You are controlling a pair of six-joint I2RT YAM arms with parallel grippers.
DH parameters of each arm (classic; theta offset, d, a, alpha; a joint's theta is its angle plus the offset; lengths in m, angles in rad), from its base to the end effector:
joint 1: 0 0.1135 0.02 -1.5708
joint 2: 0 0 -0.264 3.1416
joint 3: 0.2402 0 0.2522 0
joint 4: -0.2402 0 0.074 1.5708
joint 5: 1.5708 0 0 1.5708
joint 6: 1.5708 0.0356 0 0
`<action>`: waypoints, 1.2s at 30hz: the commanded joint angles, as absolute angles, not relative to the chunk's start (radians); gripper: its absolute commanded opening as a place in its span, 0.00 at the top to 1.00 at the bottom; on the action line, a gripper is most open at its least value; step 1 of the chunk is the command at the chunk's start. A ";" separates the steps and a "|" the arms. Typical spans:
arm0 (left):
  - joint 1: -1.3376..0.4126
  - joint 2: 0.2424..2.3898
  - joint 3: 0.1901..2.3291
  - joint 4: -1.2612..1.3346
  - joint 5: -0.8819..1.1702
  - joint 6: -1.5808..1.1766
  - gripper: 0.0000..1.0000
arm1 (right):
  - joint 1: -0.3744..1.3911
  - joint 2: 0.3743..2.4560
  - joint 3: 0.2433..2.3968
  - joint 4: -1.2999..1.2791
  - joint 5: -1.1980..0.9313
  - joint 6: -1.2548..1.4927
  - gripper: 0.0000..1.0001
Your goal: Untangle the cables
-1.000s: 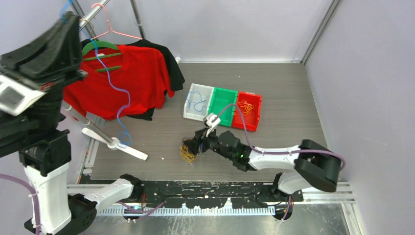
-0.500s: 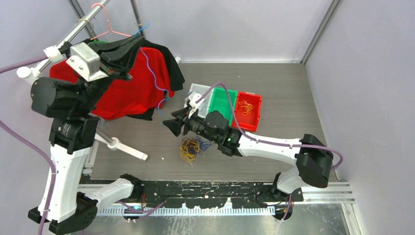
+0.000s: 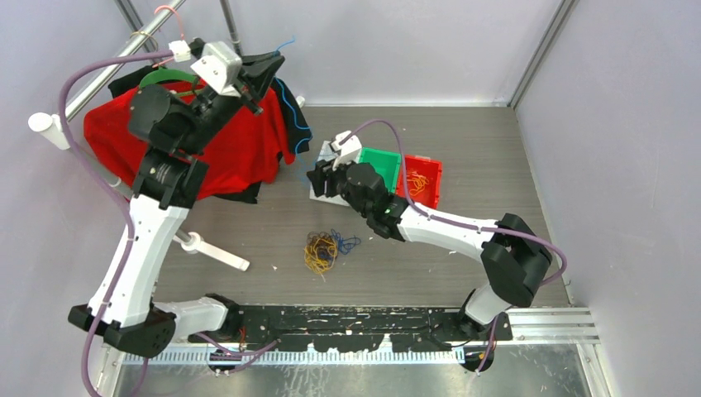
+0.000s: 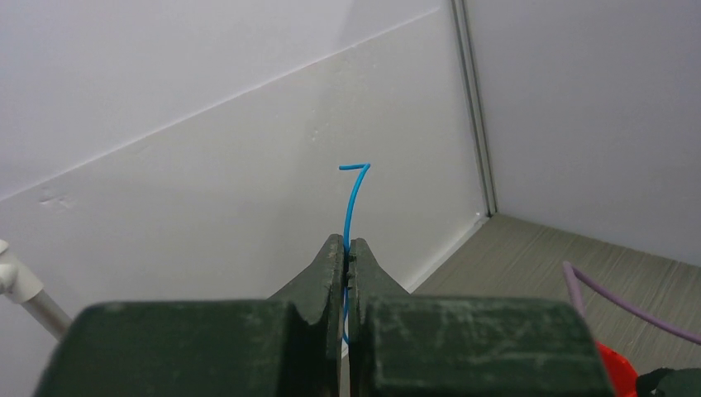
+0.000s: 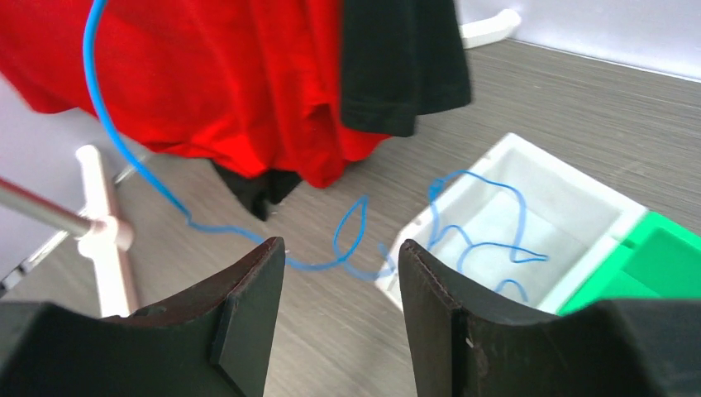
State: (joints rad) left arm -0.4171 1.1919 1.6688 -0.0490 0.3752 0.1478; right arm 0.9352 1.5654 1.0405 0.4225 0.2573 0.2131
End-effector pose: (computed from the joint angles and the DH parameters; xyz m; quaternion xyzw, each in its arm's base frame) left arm 0.1866 -0.0970 0.5690 0.2988 0.4666 -0.2109 0.8053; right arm 0.2260 0.2911 0.2956 -0.1797 0.7191 0.2809 0.6096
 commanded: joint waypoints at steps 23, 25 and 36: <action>-0.429 1.488 1.821 0.104 0.286 0.225 1.00 | 0.734 1.578 1.007 0.475 0.251 0.282 0.44; -0.431 1.515 1.857 0.104 0.284 0.233 1.00 | 0.723 1.572 0.991 0.484 0.249 0.290 0.44; -0.433 1.638 2.037 0.066 0.265 0.276 1.00 | 0.677 1.535 0.912 0.511 0.226 0.322 0.44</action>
